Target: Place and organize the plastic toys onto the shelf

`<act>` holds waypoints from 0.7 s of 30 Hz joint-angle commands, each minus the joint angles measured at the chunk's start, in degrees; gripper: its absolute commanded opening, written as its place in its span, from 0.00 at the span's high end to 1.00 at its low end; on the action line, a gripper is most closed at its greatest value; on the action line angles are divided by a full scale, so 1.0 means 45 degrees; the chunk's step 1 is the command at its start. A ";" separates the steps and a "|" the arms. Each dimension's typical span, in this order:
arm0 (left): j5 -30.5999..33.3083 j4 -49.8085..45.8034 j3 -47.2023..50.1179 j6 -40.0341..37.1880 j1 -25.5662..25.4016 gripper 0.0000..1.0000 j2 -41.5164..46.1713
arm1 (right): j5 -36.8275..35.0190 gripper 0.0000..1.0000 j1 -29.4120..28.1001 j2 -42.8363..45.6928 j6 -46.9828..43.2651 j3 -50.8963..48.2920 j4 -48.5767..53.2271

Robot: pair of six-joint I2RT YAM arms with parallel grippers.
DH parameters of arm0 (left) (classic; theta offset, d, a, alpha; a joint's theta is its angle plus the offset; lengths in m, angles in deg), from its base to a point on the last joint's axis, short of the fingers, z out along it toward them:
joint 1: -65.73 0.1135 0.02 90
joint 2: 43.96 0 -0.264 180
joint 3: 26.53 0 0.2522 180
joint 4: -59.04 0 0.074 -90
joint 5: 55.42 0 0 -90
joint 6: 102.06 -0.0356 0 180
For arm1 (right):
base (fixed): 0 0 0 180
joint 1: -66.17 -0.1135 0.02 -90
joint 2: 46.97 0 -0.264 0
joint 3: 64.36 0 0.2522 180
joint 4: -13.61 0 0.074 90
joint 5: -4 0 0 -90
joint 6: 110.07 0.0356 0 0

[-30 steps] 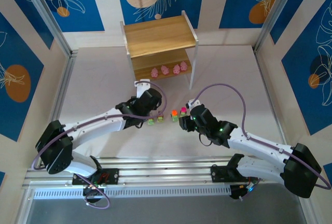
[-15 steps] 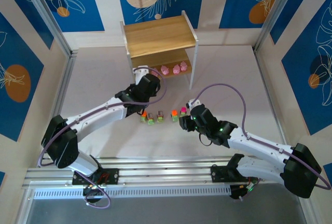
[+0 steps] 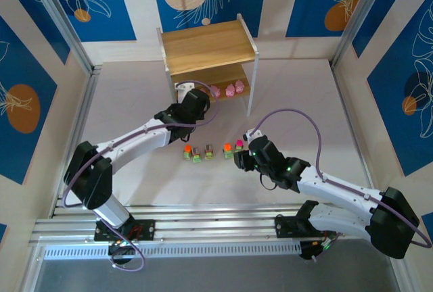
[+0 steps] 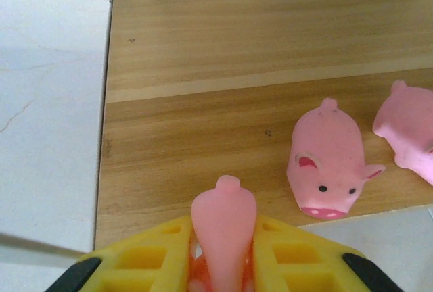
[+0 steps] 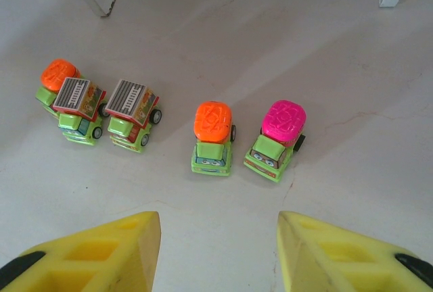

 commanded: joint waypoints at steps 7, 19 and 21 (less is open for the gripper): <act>-0.0167 0.0525 -0.0618 0.0023 0.0380 0.77 -0.0701 | 0.0411 0.51 0.0088 -0.0039 0.0163 0.0452 0.0070; -0.0128 0.0527 -0.1043 0.0049 0.0626 0.76 -0.0985 | 0.0477 0.51 0.0103 -0.0135 0.0160 0.0494 0.0087; -0.0119 0.0552 -0.1120 0.0060 0.0655 0.76 -0.1074 | 0.0495 0.51 0.0108 -0.0154 0.0160 0.0509 0.0075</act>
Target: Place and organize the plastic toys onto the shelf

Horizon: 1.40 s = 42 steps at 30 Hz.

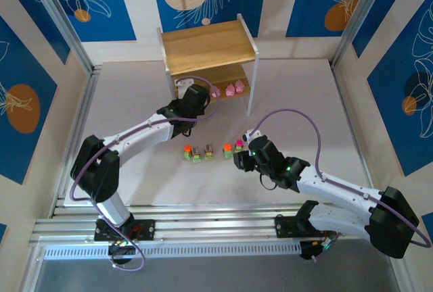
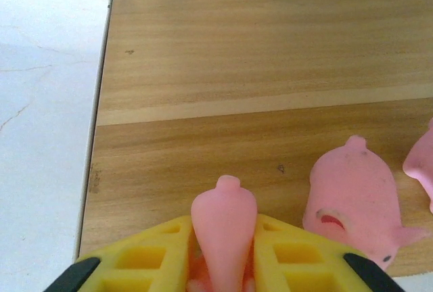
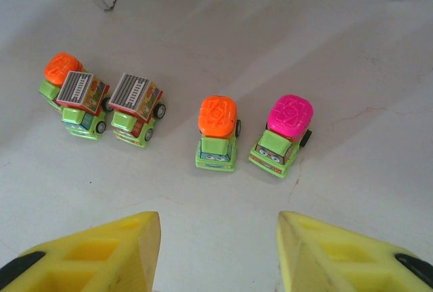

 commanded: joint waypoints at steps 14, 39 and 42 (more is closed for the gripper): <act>0.0295 0.0467 -0.1188 0.0209 0.0246 0.70 -0.1042 | 0.0321 0.51 0.0074 -0.0239 0.0156 0.0547 0.0038; 0.1494 0.0957 -0.0188 -0.0422 -0.0676 0.47 0.0130 | 0.0386 0.51 0.0088 -0.0477 0.0176 0.0544 -0.0098; 0.1757 0.1097 -0.0041 -0.0624 -0.0956 0.45 0.0309 | 0.0360 0.51 0.0089 -0.0489 0.0175 0.0521 -0.0135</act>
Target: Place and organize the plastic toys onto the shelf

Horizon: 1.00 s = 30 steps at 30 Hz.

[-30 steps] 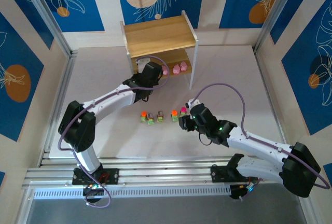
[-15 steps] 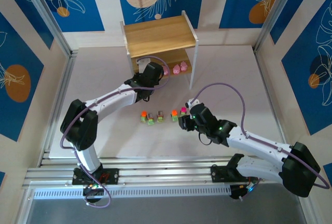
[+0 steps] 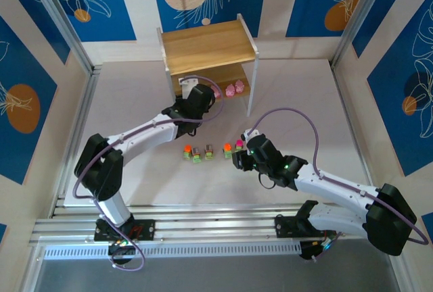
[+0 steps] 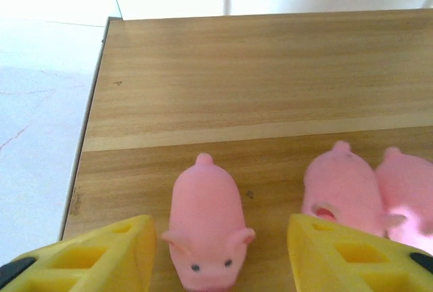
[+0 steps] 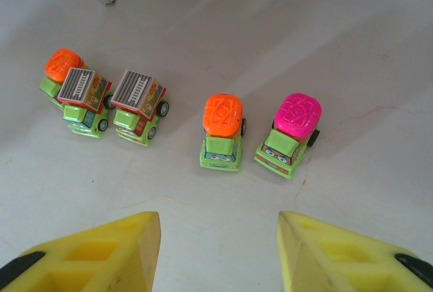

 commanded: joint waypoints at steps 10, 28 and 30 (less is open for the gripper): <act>0.1165 0.0300 0.1060 -0.0238 -0.0938 0.44 0.1323 | -0.0258 0.51 0.0040 -0.0075 0.0180 0.0246 -0.0117; -0.0004 0.2187 0.5853 -0.2628 -0.2200 0.38 0.5061 | -0.0946 0.51 0.0404 -0.1332 0.0856 0.0610 0.0249; -0.0250 0.2463 0.6606 -0.2991 -0.2206 0.37 0.5540 | -0.0987 0.51 0.0554 -0.1626 0.1069 0.0898 0.0592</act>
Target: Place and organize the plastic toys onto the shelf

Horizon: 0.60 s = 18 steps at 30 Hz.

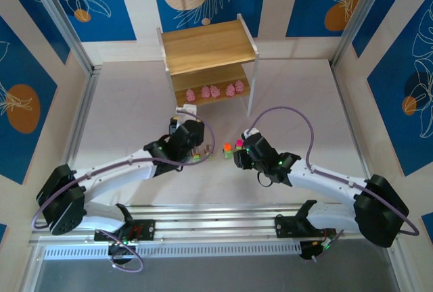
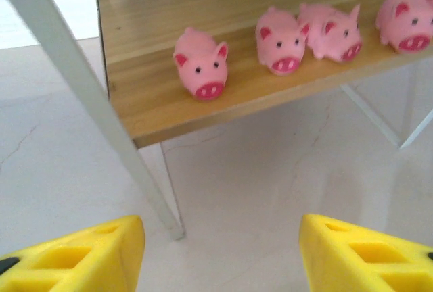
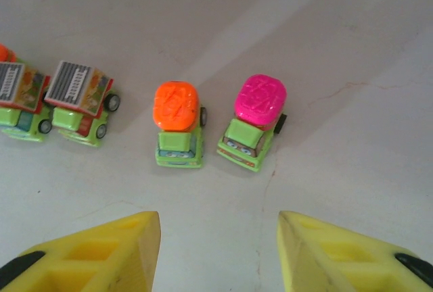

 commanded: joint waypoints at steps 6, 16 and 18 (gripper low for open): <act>-0.1173 0.1809 0.2664 -0.1672 -0.0049 0.30 0.1368 | -0.0445 0.51 0.0398 -0.1324 0.0884 0.1607 0.1350; -0.1774 0.3726 0.4331 -0.2620 0.0041 0.25 0.1582 | -0.0367 0.51 0.0671 -0.3035 0.1793 0.2836 0.2288; -0.1912 0.4231 0.4675 -0.2863 0.0085 0.24 0.1678 | -0.0289 0.51 0.0730 -0.3253 0.1890 0.3031 0.2373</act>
